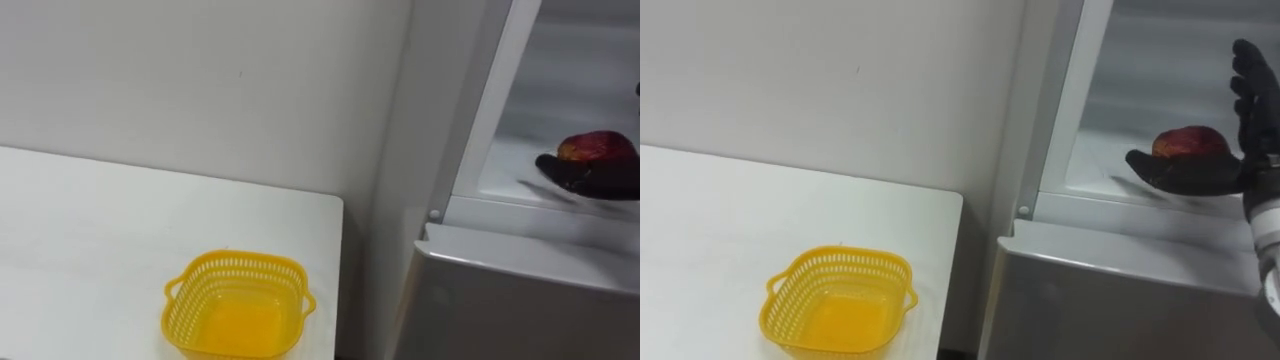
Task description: Retrieve from the upper fridge
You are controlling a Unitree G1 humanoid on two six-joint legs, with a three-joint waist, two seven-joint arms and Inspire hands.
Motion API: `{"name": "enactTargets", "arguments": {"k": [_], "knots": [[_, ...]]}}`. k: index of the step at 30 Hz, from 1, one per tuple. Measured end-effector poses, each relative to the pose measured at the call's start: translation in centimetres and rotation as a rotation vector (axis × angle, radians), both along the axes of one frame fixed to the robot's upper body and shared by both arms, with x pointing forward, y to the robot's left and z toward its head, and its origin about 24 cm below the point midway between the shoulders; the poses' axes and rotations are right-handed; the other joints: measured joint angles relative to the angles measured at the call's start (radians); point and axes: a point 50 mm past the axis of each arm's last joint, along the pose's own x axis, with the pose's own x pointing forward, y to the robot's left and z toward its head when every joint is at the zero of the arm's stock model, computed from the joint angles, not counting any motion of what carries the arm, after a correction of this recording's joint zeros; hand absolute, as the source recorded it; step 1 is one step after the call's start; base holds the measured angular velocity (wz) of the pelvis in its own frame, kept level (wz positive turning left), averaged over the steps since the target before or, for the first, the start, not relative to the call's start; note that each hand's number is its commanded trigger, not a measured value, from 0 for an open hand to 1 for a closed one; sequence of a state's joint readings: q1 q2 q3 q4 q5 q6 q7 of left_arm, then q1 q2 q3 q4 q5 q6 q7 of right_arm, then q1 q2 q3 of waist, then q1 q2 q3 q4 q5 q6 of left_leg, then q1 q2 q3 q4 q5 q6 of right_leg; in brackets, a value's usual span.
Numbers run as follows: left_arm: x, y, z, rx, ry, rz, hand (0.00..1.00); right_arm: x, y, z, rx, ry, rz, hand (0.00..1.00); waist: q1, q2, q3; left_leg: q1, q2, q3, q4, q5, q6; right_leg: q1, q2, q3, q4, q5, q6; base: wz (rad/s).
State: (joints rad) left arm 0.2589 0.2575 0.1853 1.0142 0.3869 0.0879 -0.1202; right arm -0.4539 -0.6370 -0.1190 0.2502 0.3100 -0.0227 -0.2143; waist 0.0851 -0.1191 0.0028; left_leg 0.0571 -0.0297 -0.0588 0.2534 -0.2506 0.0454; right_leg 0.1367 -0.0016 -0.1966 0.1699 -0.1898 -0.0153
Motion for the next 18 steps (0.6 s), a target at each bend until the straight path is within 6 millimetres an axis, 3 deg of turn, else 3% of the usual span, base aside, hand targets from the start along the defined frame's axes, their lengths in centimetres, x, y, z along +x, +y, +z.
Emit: {"name": "enactTargets", "arguments": {"k": [18], "knots": [[1.0, 0.3, 0.2, 0.012, -0.028, -0.012, 0.0, 0.0, -1.8, -1.2, -0.003, 0.076, -0.065, 0.0, -0.011, -0.013, -0.0051, -0.009, 0.001, 0.0, 0.006, 0.0, 0.0, -0.011, 0.0, 0.002, 0.0, 0.0, 0.0, 0.0]]}}
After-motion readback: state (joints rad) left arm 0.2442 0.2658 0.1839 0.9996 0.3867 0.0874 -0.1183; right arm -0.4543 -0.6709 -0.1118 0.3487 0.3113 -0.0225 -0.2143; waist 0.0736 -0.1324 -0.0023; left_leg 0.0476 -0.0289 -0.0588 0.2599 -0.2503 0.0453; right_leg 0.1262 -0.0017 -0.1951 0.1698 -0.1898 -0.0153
